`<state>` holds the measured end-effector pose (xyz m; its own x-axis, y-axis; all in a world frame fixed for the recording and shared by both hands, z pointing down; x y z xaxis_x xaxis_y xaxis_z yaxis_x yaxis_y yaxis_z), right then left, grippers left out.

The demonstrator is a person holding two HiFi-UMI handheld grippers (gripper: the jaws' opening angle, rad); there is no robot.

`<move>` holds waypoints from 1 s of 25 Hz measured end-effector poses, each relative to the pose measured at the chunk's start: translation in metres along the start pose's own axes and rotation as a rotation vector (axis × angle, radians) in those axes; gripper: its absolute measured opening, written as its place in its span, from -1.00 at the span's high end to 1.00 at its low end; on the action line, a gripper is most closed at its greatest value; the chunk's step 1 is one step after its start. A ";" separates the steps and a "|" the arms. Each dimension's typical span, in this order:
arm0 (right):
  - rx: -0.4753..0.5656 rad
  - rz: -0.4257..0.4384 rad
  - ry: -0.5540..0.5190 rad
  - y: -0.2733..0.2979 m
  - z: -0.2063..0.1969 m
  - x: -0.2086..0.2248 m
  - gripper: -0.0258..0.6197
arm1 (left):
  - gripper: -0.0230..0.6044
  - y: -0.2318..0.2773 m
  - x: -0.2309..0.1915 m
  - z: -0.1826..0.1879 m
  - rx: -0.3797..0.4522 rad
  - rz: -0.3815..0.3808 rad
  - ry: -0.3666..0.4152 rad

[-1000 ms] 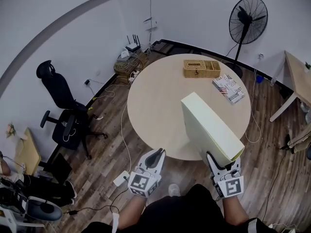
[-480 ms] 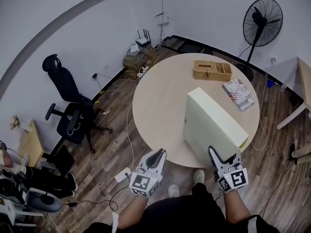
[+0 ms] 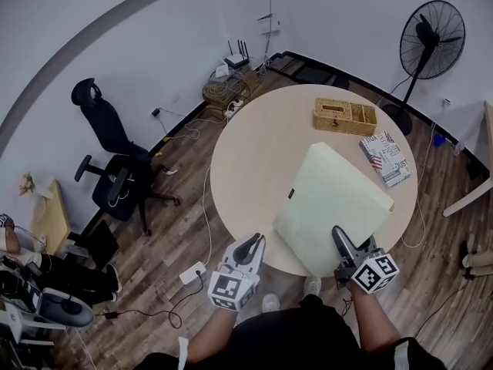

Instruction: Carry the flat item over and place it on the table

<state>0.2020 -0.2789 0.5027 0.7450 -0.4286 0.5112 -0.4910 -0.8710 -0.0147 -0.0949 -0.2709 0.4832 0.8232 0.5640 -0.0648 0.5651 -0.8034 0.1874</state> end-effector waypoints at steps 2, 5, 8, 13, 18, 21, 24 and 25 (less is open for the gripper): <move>-0.032 0.024 0.102 0.006 -0.006 0.015 0.02 | 0.81 0.006 -0.002 -0.002 -0.009 0.014 -0.001; -0.086 0.063 0.251 0.014 -0.019 0.033 0.02 | 0.81 0.016 -0.005 -0.004 -0.028 0.046 0.005; -0.139 0.102 0.408 0.020 -0.037 0.055 0.02 | 0.81 0.024 -0.007 -0.004 -0.035 0.068 0.012; -0.233 0.215 0.567 0.040 -0.054 0.078 0.02 | 0.81 0.035 -0.010 -0.007 -0.049 0.086 0.014; -0.354 0.255 0.653 0.052 -0.074 0.107 0.02 | 0.81 0.038 -0.010 -0.015 -0.073 0.105 -0.001; -0.424 0.263 0.677 0.060 -0.083 0.122 0.01 | 0.81 0.040 -0.010 -0.018 -0.083 0.109 -0.004; -0.479 0.214 0.769 0.061 -0.097 0.134 0.00 | 0.81 0.039 -0.011 -0.024 -0.095 0.118 0.000; -0.491 0.207 0.799 0.062 -0.101 0.137 0.00 | 0.81 0.039 -0.012 -0.025 -0.099 0.121 0.002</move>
<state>0.2279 -0.3675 0.6582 0.1837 -0.1145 0.9763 -0.8477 -0.5212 0.0983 -0.0840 -0.3040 0.5161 0.8848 0.4648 -0.0336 0.4537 -0.8427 0.2897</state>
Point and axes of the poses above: the fingertips, and each gripper's own axes: y forward along the fingers, x to its right, z out of its top, the point moved 7 cm from there along -y, backward along the fingers, and after that the axes turned 2 degrees about z, right-handed, at the moved point
